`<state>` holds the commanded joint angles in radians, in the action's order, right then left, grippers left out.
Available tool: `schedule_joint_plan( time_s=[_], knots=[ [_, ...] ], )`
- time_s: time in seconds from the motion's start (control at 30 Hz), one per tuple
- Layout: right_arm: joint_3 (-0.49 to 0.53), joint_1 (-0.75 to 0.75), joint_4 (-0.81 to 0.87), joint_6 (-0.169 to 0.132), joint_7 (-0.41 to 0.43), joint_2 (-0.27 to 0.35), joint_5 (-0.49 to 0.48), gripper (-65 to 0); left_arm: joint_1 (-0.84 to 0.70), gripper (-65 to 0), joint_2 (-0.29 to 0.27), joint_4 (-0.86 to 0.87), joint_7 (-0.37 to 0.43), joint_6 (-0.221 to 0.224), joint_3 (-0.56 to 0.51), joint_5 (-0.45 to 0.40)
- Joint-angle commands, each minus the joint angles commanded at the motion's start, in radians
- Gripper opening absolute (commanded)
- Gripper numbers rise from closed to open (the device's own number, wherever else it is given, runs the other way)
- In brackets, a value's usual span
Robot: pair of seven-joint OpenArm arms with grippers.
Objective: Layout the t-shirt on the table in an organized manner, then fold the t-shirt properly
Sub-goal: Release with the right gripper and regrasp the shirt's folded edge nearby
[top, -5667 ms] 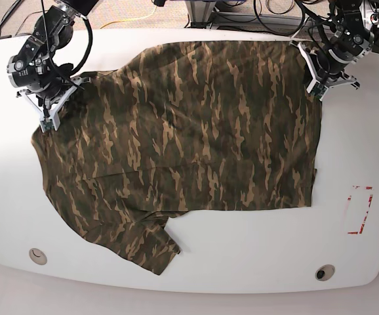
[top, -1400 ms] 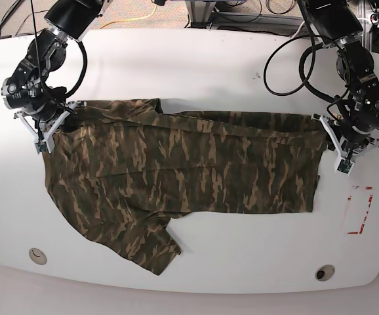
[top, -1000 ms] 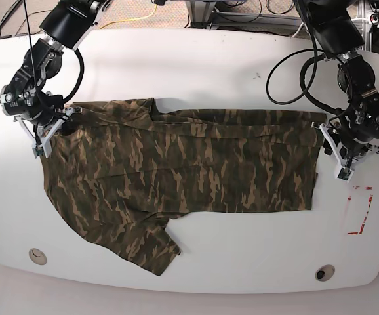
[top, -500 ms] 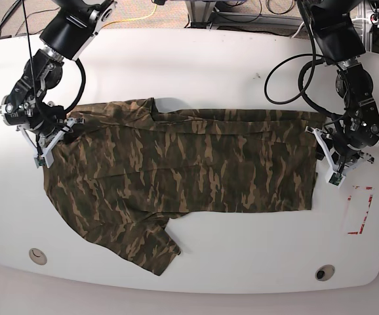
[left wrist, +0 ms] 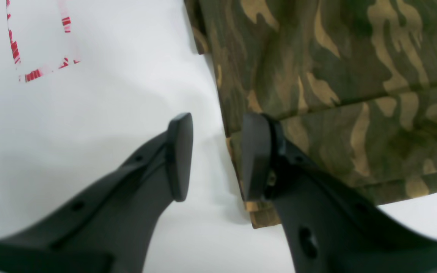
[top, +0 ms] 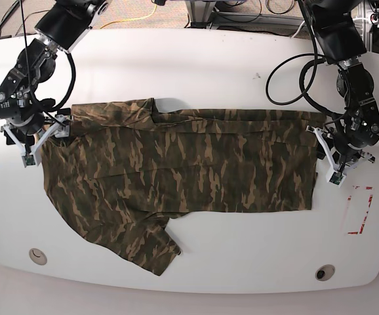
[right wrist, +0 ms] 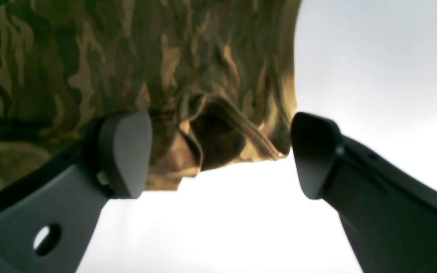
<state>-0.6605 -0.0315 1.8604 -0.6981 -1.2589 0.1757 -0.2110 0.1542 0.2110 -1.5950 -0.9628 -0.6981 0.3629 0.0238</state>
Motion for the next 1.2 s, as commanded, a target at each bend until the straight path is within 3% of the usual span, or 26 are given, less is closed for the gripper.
schedule_joint_plan(
  time_s=[0.27,0.43,1.0,1.13,1.2],
  knots=[
    [0.000,0.129,-0.028,0.000,0.046,-0.018,-0.129,-10.6,-0.026,-44.6,0.003,0.000,0.054,0.000,0.000,0.000],
    [0.000,0.132,-0.114,0.000,0.057,-0.017,-0.172,-10.6,-0.035,-44.6,0.003,0.000,0.055,0.000,-0.002,0.000],
    [0.034,0.094,-0.241,0.000,0.121,-0.017,-0.172,-10.6,-0.061,-44.6,0.003,0.000,0.057,0.000,-0.002,0.000],
    [0.071,0.094,-0.241,0.000,0.124,-0.018,-0.172,-15.5,-0.063,-44.6,0.003,0.000,0.057,0.000,-0.002,0.000],
    [0.081,0.092,-0.239,0.000,0.124,-0.020,-0.172,-20.9,-0.063,-44.6,0.003,0.000,0.057,0.000,-0.002,0.000]
  ],
)
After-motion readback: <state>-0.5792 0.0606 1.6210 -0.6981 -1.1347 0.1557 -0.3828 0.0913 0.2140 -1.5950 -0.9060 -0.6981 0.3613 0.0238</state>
